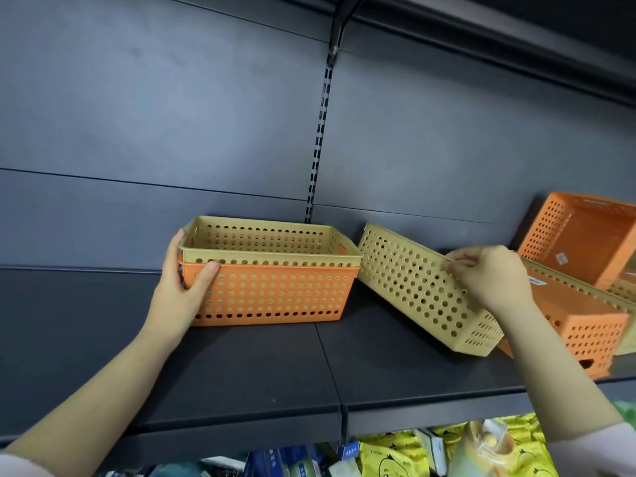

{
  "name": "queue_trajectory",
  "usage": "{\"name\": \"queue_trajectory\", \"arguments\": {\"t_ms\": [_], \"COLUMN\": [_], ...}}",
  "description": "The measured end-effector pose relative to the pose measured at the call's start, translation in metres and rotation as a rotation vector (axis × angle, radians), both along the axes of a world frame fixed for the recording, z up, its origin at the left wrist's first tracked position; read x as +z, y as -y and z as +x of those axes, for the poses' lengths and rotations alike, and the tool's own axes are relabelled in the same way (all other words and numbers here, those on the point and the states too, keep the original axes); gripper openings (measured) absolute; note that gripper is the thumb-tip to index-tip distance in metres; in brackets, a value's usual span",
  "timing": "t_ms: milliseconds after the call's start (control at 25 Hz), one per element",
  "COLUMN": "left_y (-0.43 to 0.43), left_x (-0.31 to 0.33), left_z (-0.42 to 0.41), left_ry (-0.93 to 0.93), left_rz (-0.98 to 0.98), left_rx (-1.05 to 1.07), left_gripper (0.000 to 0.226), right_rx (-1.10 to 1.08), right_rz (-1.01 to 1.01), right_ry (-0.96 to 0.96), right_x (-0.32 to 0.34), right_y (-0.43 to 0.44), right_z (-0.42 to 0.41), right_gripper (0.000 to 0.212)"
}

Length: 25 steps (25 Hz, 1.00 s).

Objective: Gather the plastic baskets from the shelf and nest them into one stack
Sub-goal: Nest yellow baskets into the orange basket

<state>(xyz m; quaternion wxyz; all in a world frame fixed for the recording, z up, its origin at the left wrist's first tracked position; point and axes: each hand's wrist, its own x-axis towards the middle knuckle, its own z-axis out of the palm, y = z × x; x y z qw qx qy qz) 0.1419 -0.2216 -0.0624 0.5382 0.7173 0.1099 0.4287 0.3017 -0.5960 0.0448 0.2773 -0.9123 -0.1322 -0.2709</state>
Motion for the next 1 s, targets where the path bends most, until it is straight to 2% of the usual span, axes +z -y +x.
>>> {"name": "queue_trajectory", "arguments": {"t_ms": [120, 280, 400, 520, 600, 680, 880, 1000], "left_y": [0.003, 0.008, 0.01, 0.009, 0.007, 0.005, 0.004, -0.001], "left_x": [0.001, 0.004, 0.006, 0.004, 0.001, -0.001, 0.004, 0.001], "left_z": [-0.002, -0.004, -0.006, -0.005, -0.004, -0.002, -0.003, 0.0], "left_ry": [-0.006, -0.035, -0.018, 0.002, -0.011, -0.022, -0.027, -0.008], "left_rz": [-0.004, -0.002, -0.006, 0.004, 0.019, 0.019, 0.023, 0.028], "left_rx": [-0.003, 0.0, 0.009, 0.017, 0.031, 0.039, 0.013, -0.004], "left_gripper": [0.057, 0.055, 0.056, 0.063, 0.072, 0.071, 0.059, 0.067], "right_rx": [0.028, 0.033, 0.152, 0.376, 0.479, 0.546, 0.7, 0.718], "right_rz": [0.109, 0.141, 0.263, 0.254, 0.114, 0.012, 0.047, 0.101], "right_ry": [0.091, 0.265, 0.346, 0.308, 0.293, 0.288, 0.223, 0.181], "right_x": [0.019, 0.033, 0.049, 0.06, 0.063, 0.066, 0.072, 0.069], "right_y": [0.004, -0.002, -0.011, -0.035, -0.058, -0.078, -0.123, -0.144], "right_z": [-0.012, -0.016, -0.021, -0.03, -0.033, -0.032, -0.027, -0.014], "right_gripper": [0.011, 0.018, 0.021, 0.018, 0.018, 0.018, 0.02, 0.018]}}
